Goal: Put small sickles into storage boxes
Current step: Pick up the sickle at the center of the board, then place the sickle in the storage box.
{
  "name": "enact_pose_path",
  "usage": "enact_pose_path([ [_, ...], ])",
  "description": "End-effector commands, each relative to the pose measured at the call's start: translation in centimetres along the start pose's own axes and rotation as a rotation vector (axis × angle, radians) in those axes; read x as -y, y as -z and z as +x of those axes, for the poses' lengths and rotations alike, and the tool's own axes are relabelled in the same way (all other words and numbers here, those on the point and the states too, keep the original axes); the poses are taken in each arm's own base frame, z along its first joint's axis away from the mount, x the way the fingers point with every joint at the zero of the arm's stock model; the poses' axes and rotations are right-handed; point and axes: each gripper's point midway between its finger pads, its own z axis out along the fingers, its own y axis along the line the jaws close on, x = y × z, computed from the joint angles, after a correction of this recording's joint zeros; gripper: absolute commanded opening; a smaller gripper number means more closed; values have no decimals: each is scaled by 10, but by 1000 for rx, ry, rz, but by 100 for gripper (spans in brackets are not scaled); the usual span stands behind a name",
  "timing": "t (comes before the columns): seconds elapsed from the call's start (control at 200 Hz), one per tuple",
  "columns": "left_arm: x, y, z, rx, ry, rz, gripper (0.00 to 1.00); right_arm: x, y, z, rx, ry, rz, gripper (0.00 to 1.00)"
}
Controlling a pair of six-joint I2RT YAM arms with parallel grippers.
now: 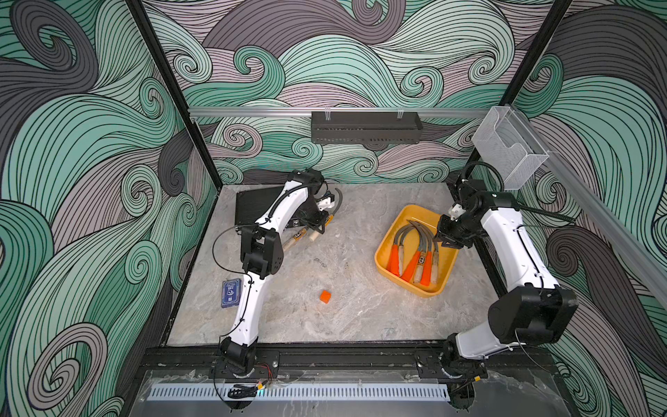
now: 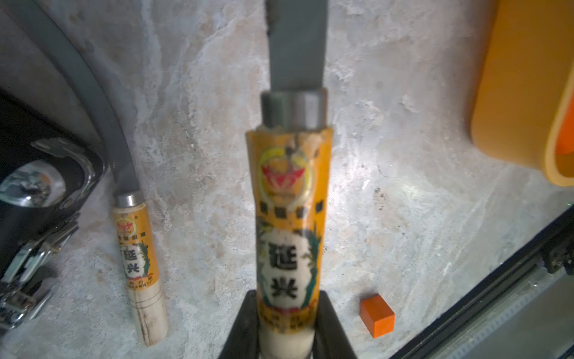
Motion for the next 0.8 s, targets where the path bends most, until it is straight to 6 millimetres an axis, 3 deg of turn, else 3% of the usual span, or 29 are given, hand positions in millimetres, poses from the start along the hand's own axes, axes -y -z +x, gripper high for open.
enact_pose_path([
  [0.0, 33, 22, 0, 24, -64, 52, 1, 7, 14, 8, -4, -10, 12, 33],
  [0.46, 99, 32, -43, 156, -239, 71, 1, 22, 41, 23, 46, -53, -3, 33],
  [0.6, 123, 26, -51, 175, -271, 120, 1, 24, 46, 28, 55, -71, -8, 33],
  [0.791, 141, 14, -65, 212, -276, 145, 1, 27, 44, 40, 40, -77, -6, 33],
])
